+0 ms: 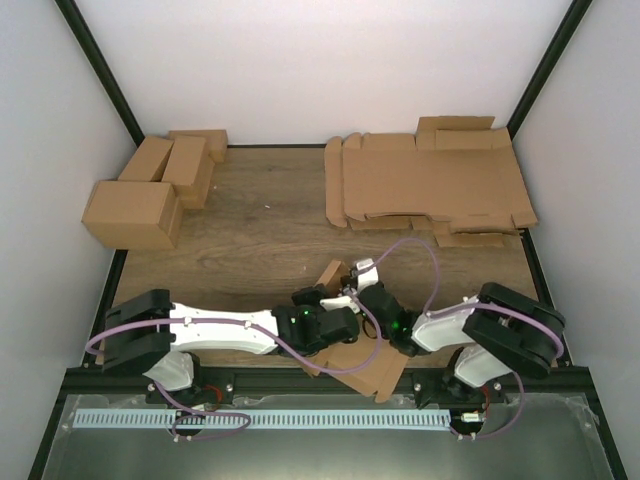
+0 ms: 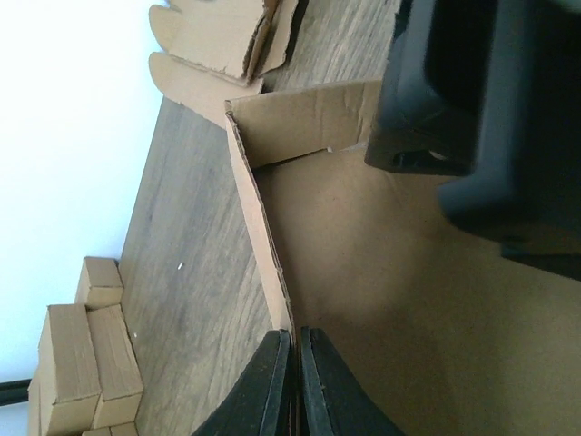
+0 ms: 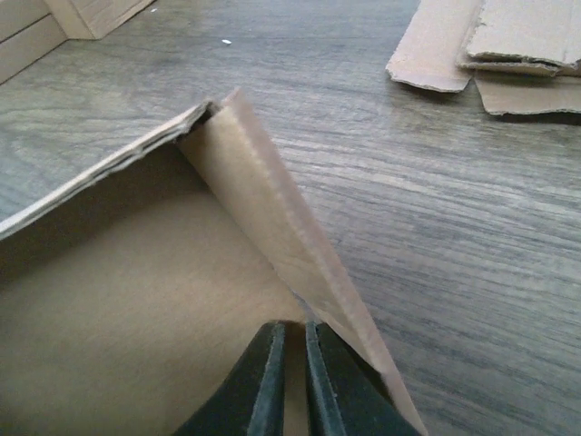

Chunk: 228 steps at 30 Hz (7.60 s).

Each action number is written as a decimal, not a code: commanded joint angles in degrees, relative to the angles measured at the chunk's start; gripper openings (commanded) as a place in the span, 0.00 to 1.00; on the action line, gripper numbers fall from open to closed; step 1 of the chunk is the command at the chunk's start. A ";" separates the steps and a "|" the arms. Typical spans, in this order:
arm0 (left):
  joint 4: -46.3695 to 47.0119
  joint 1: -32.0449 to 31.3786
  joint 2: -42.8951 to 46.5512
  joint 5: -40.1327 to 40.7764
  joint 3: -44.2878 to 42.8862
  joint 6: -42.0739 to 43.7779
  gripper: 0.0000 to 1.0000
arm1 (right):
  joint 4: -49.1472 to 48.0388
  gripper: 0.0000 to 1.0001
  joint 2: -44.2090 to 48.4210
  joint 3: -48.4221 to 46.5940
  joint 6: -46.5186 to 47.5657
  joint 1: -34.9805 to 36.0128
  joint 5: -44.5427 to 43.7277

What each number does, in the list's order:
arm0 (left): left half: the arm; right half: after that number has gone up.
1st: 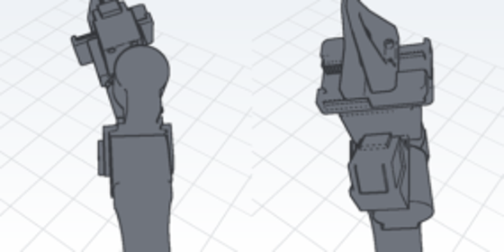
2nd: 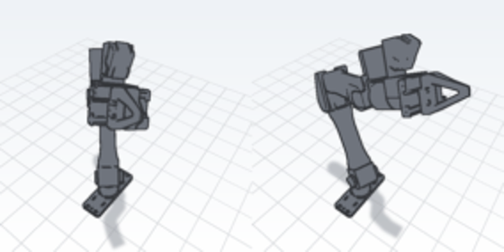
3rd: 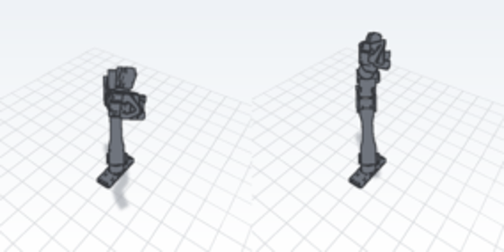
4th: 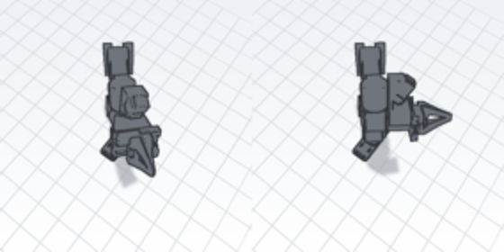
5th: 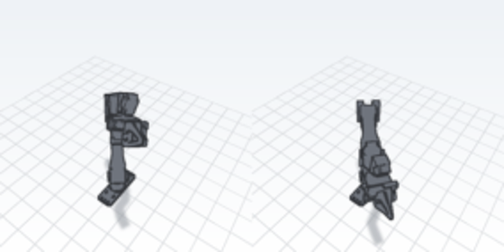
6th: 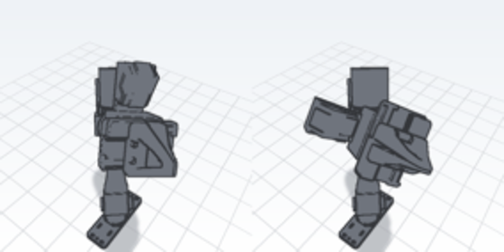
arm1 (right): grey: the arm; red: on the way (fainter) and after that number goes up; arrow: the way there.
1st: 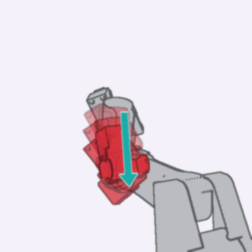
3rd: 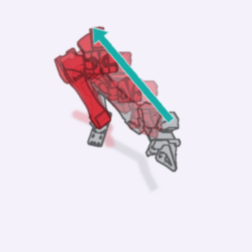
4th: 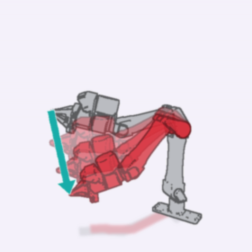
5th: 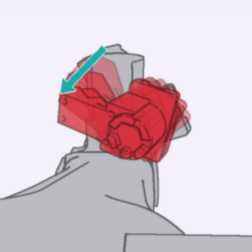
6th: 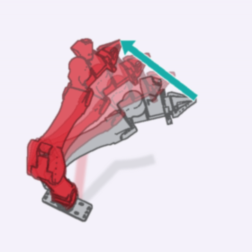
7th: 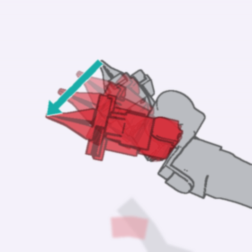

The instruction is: Fold the paper box

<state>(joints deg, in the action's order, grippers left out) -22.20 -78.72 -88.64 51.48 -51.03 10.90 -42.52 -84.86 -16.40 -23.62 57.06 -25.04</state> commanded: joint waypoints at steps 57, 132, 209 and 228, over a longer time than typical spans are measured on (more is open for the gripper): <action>-0.25 -1.30 0.35 -5.82 -0.15 1.17 0.04 | 31.52 0.09 20.90 -6.32 4.09 -13.90 27.52; -37.21 40.96 20.36 -48.99 -16.22 -28.59 0.04 | 33.79 0.74 14.46 -13.16 -23.92 -16.92 24.84; -37.30 33.88 13.74 -44.53 -25.35 -23.55 0.52 | 38.68 0.26 2.77 -35.06 -11.50 -36.23 70.16; -12.31 62.25 22.94 -86.58 -12.01 -33.52 0.52 | 41.00 0.27 2.18 -37.12 -9.59 -36.13 70.46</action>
<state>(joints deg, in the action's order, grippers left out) -42.46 -18.87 -64.20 -21.56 -65.93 -20.95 -3.29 -81.95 -50.87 -34.54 21.08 44.80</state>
